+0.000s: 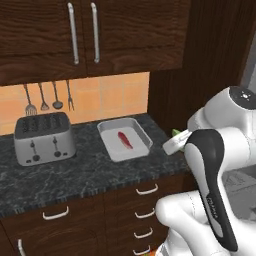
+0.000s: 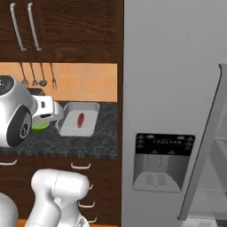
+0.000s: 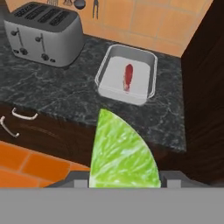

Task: Place one lemon wedge and one steak in each tupperware on the nearby counter, to pack two identical lunches.

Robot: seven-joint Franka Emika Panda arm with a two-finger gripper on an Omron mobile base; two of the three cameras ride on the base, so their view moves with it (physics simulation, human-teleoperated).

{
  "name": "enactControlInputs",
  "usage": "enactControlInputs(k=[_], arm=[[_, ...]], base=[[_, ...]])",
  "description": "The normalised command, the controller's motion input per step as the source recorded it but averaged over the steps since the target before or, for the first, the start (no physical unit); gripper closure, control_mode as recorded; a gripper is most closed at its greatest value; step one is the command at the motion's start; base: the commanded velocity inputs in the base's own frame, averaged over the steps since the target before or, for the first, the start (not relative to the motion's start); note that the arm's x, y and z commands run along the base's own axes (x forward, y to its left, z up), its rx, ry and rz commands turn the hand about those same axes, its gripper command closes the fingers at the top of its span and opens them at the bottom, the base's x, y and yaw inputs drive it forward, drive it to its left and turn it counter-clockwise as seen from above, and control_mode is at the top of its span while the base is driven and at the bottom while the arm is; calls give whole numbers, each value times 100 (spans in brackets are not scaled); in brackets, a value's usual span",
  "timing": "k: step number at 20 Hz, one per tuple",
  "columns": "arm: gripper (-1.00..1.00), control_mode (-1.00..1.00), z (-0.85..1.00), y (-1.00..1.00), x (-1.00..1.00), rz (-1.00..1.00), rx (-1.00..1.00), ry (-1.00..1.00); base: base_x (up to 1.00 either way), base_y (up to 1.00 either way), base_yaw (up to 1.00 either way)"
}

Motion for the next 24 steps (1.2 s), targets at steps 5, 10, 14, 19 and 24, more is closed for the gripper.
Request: enactControlInputs(k=[5, 10, 14, 19, 24], arm=[[100, 100, 0, 0, 0, 0, 0, 0], [100, -100, -20, 22, 49, 0, 0, 1], [100, -100, -54, 59, 100, 0, 0, 0], [100, -100, -51, 24, 93, 0, 0, 1], [100, -100, -47, 39, 89, 0, -4, 8]], base=[[76, 15, 0], [31, 3, 0], [0, 0, 0], [0, 0, 0], [0, 0, 0]])
